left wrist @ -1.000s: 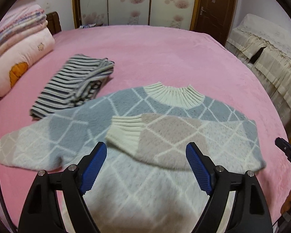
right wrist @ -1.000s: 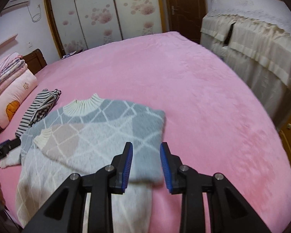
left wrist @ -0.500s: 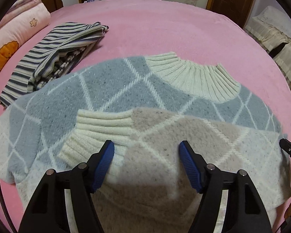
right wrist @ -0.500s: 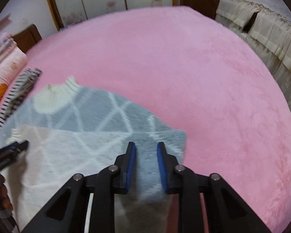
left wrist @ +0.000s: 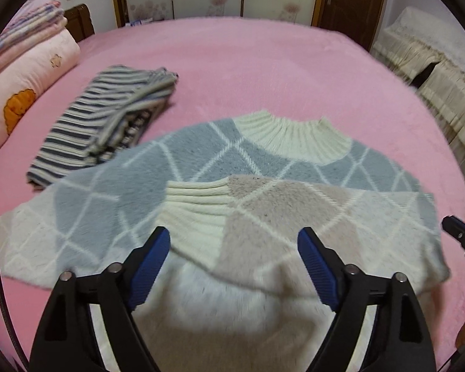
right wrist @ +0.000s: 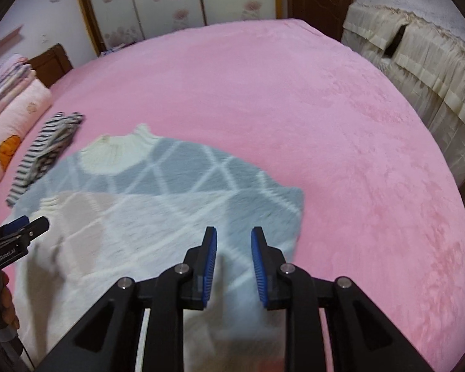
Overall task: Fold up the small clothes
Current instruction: 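Move both tools back over the sweater toward its other sleeve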
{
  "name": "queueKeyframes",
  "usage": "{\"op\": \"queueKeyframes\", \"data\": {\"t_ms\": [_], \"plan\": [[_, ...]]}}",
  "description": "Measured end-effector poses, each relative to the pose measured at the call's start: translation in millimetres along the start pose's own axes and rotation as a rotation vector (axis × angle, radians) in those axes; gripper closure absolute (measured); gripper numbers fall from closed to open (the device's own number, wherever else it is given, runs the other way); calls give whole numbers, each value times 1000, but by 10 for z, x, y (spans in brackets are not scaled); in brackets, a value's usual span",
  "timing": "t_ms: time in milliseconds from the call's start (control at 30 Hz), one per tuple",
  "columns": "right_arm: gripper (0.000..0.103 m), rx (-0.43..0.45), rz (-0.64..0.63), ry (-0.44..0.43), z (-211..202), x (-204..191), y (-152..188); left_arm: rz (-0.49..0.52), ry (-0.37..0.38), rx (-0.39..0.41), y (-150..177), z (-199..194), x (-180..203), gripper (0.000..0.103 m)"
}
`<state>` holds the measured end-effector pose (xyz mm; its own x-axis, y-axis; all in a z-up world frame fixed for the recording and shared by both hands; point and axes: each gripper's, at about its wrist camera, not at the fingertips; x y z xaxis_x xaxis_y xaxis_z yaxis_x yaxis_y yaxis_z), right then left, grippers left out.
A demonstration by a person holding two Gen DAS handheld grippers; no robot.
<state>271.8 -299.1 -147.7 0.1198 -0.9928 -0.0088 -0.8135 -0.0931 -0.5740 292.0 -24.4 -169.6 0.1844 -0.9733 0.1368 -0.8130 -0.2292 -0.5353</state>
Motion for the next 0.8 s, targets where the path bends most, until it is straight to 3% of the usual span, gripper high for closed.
{"op": "queueKeyframes", "data": {"t_ms": [167, 433, 800], "plan": [[80, 64, -5, -59, -507, -384, 121, 4, 51, 54, 134, -578, -81, 16], [77, 154, -20, -97, -1221, -958, 261, 29, 68, 198, 358, -1552, -219, 1], [71, 238, -50, -124, -1746, -1634, 236, 111, 61, 315, 464, -2243, -459, 1]]}}
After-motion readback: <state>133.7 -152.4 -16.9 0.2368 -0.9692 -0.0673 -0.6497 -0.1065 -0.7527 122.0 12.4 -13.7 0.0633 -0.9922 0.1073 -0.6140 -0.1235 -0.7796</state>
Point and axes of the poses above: each gripper's, at about its wrist camera, not at the fingertips, and z roughly the way its jaws point, x to its right, y to its underside, and after that the axes turned 10 degrees about -z, right-handed
